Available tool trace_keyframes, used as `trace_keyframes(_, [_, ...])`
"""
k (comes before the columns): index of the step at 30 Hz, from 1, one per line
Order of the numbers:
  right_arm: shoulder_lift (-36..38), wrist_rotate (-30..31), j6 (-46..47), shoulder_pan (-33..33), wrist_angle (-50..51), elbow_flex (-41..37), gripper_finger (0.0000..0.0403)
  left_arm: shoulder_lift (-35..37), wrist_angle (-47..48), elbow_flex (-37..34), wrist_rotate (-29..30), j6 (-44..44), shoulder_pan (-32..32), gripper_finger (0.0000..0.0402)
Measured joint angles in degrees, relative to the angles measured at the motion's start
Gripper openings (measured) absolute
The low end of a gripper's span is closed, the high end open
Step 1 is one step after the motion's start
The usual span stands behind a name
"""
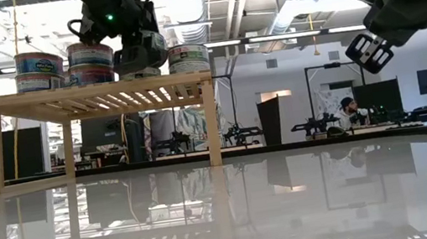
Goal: Stack canned seafood by type on shelf
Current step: Stack the green tuna can on top of the bottom left green tuna can on the shelf
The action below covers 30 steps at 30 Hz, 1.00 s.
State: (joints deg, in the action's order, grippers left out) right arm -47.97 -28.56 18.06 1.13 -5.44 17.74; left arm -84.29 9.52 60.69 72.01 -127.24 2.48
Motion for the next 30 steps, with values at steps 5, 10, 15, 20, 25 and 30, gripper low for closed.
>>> trace_keyframes(5, [0.0, -1.4, 0.0, 0.0, -1.3, 0.0, 0.0021, 0.0, 0.0, 0.0, 0.0, -1.4, 0.0, 0.0163])
trace_keyframes(10, [0.0, -1.4, 0.0, 0.0, -1.5, 0.0, 0.0021, 0.0, 0.1, 0.0, 0.0, -1.3, 0.0, 0.0163])
trace_keyframes(15, [0.0, -1.4, 0.8, 0.0, -1.6, 0.0, 0.0021, 0.6, 0.3, 0.3, 0.0, 3.6, 0.3, 0.0163])
trace_keyframes(20, [0.0, -1.5, 1.5, -0.7, -1.4, 0.0, 0.0021, 1.6, 0.2, 5.1, 0.3, 17.0, 1.0, 0.0163])
trace_keyframes(25, [0.0, -1.1, 2.9, -1.4, -0.7, 0.0, 0.0021, 3.7, -0.2, 10.3, -4.1, 33.6, 1.3, 0.0163])
trace_keyframes(30, [0.0, 1.8, 3.1, -1.5, -0.6, 0.0, 0.0021, 5.1, -0.1, 12.1, -10.9, 43.9, 1.5, 0.0163])
